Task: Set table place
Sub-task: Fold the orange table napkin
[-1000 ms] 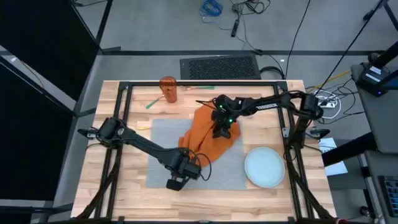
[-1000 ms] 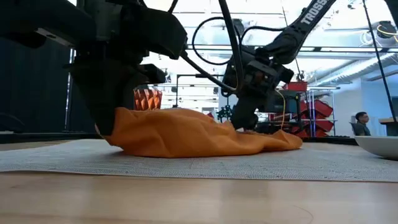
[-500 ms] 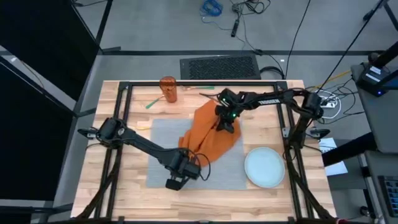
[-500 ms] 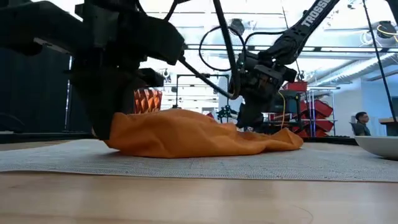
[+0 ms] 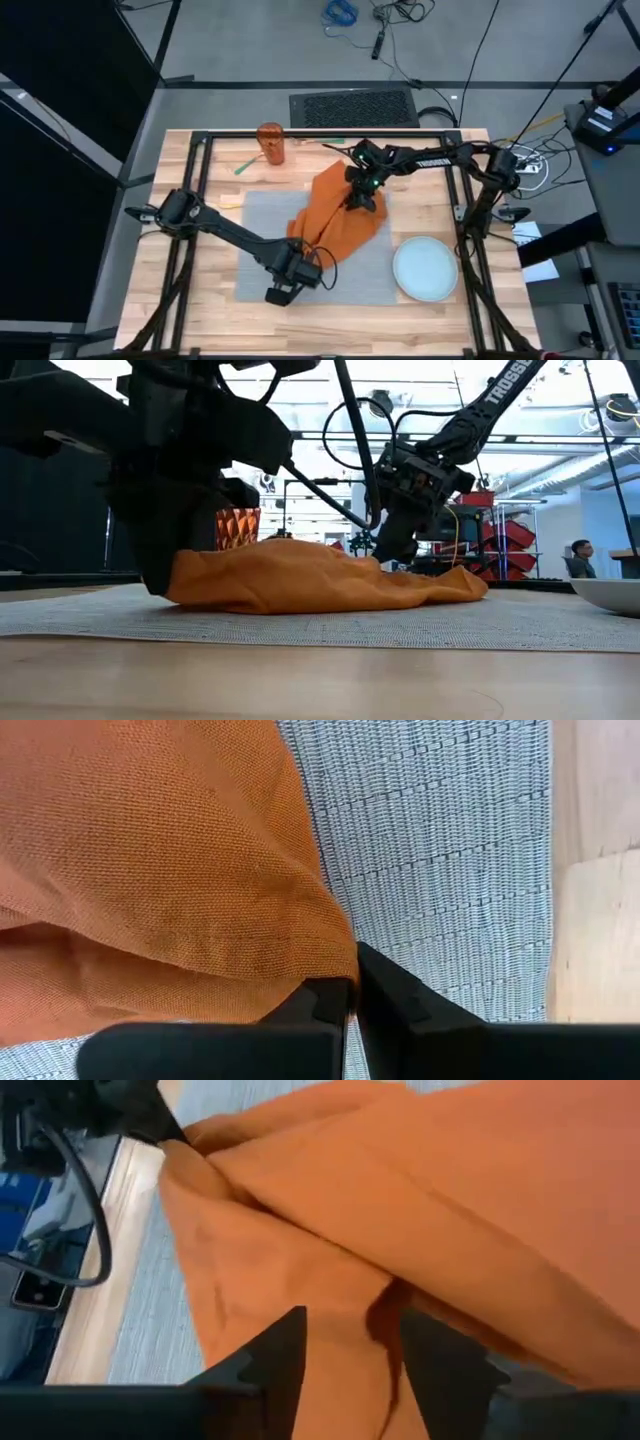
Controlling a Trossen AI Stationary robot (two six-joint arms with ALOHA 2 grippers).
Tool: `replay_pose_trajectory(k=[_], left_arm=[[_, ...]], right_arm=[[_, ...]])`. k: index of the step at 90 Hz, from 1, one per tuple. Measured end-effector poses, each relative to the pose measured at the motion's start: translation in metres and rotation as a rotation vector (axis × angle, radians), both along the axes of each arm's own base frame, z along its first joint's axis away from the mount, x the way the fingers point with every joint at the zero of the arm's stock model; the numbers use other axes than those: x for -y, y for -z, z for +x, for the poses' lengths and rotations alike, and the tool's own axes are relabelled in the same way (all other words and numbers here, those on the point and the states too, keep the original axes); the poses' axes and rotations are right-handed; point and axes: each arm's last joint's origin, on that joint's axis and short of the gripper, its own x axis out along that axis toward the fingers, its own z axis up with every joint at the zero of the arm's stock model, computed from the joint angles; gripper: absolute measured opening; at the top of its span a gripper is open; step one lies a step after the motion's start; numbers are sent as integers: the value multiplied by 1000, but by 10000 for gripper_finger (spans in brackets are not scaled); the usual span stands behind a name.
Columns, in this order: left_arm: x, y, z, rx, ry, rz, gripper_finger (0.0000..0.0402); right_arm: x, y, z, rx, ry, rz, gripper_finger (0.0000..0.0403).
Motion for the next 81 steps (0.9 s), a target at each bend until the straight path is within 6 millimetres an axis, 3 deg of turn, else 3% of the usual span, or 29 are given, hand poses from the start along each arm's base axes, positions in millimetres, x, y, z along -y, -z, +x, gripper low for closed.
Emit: replay_pose_trajectory(k=[26,56,68,81], left_arm=[[0,0,0,-1,0,-3,0],[0,0,0,-1,0,-4,0],[0,0,0,0,-1,-5,0],[-1,0,0,0,-2,-5,0]], right_arm=[[-1,0,0,14,-19,72,196],[-7,22,8,-23,-44,103,197],[-11,23,14,20,-81,135,186],[-15,22,17,54,-111,123,143]])
